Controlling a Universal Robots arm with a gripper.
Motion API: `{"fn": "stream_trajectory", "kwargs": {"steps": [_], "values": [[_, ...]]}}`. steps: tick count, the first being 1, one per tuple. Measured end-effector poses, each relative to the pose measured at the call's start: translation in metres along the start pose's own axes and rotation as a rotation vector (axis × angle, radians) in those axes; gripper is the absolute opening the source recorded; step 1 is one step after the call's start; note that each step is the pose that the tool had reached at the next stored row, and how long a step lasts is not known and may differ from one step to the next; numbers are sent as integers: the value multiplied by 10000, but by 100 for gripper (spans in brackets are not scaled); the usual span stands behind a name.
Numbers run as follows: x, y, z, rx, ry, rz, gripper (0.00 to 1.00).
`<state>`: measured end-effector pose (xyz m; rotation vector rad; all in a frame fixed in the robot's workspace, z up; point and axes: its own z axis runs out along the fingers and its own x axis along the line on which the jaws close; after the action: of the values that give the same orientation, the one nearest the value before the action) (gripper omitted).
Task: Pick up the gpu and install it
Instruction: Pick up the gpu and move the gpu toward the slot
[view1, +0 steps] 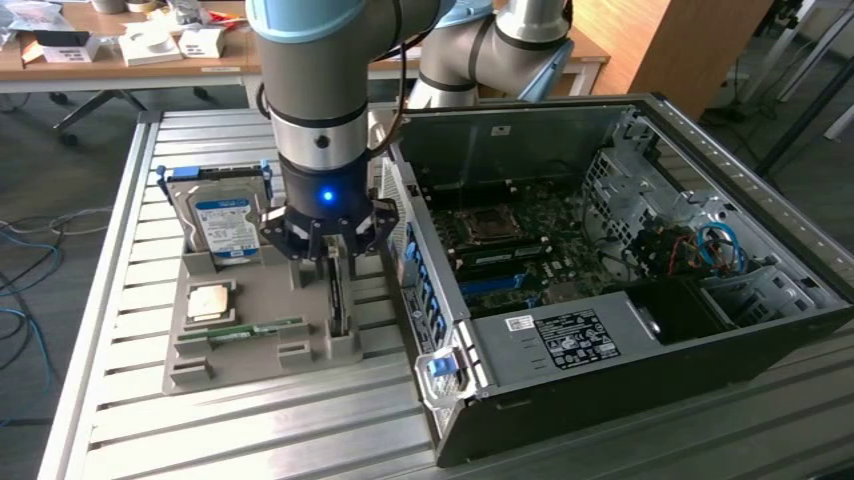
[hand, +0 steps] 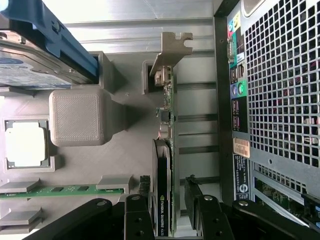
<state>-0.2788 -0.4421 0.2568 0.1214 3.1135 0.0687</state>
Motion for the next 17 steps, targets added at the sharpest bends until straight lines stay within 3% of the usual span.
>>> {"fn": "stream_trajectory", "kwargs": {"steps": [17], "values": [[5,27,97,-5,1,1,42]]}}
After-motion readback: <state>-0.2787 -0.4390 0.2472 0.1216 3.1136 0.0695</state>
